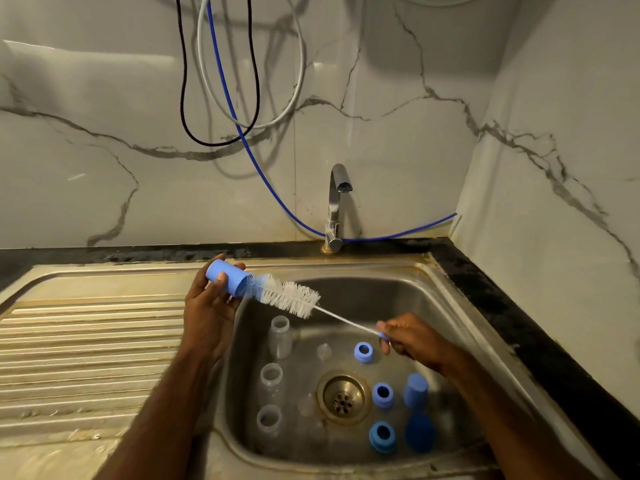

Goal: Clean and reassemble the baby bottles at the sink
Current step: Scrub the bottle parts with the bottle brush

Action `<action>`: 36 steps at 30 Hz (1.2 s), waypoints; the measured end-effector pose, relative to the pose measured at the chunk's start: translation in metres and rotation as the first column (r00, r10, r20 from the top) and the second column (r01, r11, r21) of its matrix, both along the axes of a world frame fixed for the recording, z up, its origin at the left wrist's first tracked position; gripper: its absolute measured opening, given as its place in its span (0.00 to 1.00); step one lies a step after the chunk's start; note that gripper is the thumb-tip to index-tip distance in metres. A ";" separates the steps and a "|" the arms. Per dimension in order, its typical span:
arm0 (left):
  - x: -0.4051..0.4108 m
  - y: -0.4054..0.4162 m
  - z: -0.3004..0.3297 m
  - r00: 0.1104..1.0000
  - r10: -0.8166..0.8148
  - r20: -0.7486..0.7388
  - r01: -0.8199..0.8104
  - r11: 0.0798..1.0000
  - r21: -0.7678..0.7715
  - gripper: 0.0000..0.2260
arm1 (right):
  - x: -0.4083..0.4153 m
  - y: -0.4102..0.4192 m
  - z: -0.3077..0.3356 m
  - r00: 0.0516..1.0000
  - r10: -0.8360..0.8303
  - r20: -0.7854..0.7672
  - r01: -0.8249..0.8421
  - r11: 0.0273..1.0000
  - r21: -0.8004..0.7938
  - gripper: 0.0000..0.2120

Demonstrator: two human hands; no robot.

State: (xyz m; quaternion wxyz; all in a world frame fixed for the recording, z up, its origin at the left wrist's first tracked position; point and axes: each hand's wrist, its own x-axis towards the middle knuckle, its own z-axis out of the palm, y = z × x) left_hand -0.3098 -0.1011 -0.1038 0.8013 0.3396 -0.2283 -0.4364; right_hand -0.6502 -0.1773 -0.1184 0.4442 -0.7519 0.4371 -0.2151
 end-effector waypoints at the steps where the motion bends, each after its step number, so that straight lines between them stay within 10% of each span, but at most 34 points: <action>1: 0.001 0.000 0.001 1.000 -0.011 -0.028 0.011 1.000 -0.005 0.12 | 0.001 0.002 -0.001 0.999 0.036 0.024 -0.038 0.995 0.089 0.21; 8: -0.006 0.004 0.004 0.993 0.089 0.079 -0.097 0.991 0.098 0.18 | 0.002 0.000 -0.008 0.975 -0.082 0.206 0.124 0.972 -0.199 0.08; 13: -0.007 0.002 0.001 0.982 0.128 0.142 -0.140 0.987 0.078 0.19 | 0.003 -0.007 -0.009 0.984 -0.171 0.040 0.173 0.893 -0.415 0.06; 19: 0.000 -0.002 -0.001 0.981 0.071 0.180 -0.084 0.995 0.061 0.16 | 0.007 0.003 -0.013 0.997 0.056 0.045 -0.061 0.992 0.110 0.20; 25: -0.005 -0.001 0.003 0.970 0.145 0.193 -0.163 0.983 0.080 0.17 | 0.006 -0.004 -0.017 0.980 -0.134 0.148 0.164 0.963 -0.215 0.10; 30: -0.005 -0.001 0.001 0.982 0.098 0.161 -0.112 0.990 0.080 0.17 | 0.006 -0.014 -0.013 0.966 -0.250 -0.062 0.178 0.823 -0.539 0.07; 36: 0.001 -0.001 0.000 0.998 0.024 -0.066 -0.020 0.998 0.058 0.14 | 0.012 0.002 -0.014 0.992 0.095 -0.086 -0.099 0.994 -0.045 0.22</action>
